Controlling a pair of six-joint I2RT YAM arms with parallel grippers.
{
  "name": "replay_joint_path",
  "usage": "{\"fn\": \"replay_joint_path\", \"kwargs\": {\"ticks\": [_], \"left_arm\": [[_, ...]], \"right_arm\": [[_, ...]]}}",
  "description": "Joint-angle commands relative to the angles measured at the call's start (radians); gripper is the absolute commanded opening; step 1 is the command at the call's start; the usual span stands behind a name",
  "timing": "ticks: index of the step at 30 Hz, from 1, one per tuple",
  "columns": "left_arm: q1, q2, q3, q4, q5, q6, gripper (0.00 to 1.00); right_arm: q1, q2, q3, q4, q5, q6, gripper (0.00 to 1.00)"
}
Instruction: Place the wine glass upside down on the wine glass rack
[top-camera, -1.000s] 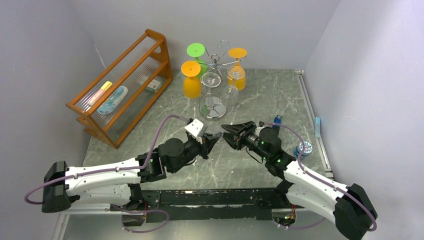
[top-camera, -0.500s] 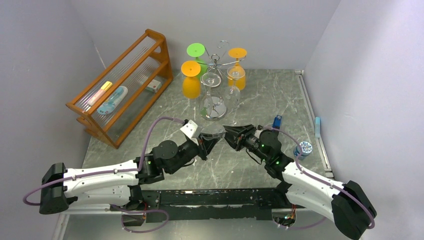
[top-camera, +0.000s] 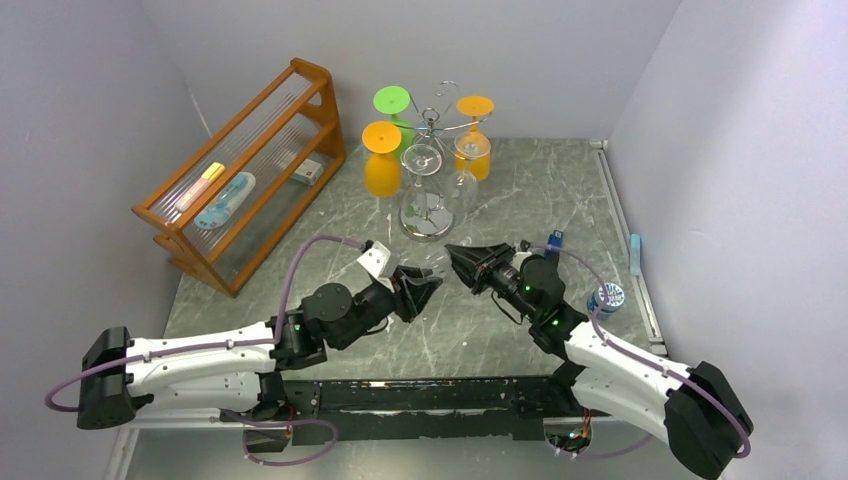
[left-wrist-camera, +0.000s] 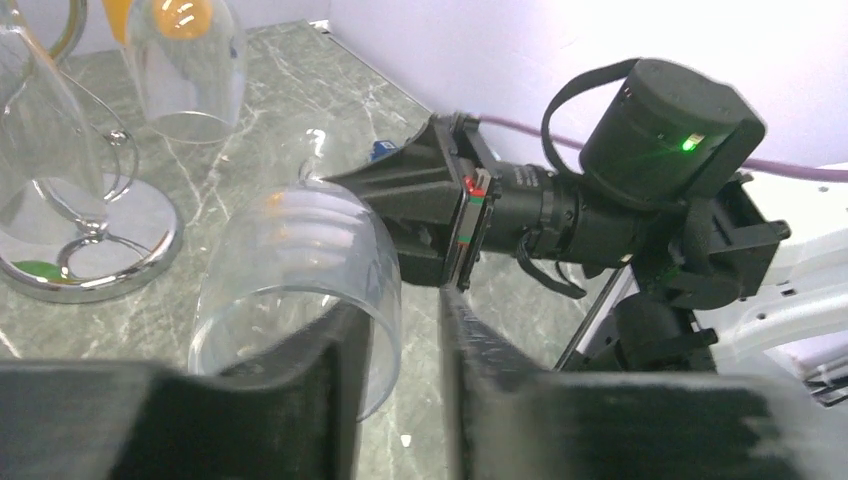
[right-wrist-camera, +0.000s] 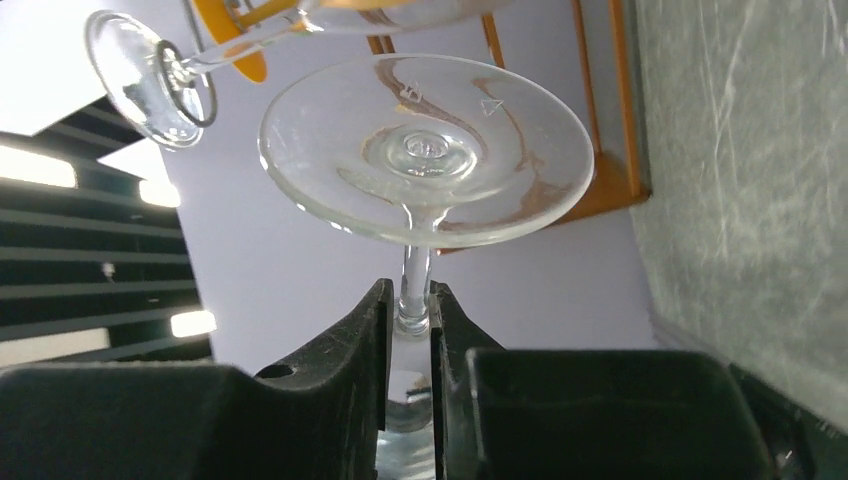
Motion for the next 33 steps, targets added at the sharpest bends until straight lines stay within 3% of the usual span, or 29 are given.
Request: {"fn": "replay_joint_path", "kwargs": {"ticks": [1, 7, 12, 17, 22, 33], "left_arm": [[-0.004, -0.028, 0.003, 0.004, -0.040, -0.042, 0.44], [-0.004, -0.099, -0.005, -0.124, -0.133, -0.093, 0.79], [-0.004, -0.187, -0.004, -0.212, -0.172, -0.109, 0.92], [-0.004, -0.242, 0.067, -0.307, -0.213, -0.085, 0.94], [-0.004, -0.191, 0.224, -0.440, -0.208, -0.114, 0.95], [0.007, -0.007, 0.493, -0.580, -0.041, -0.250, 0.97]], "right_arm": [[-0.001, -0.021, 0.048, -0.023, 0.122, -0.232, 0.00], [-0.047, -0.034, 0.033, 0.042, 0.157, -0.480, 0.00], [-0.074, -0.059, 0.051, 0.078, 0.156, -0.709, 0.00], [-0.079, -0.113, 0.021, 0.163, 0.136, -0.942, 0.00], [-0.081, -0.159, 0.029, 0.178, 0.049, -1.145, 0.00], [-0.081, -0.161, 0.108, 0.158, -0.265, -1.549, 0.00]]}}
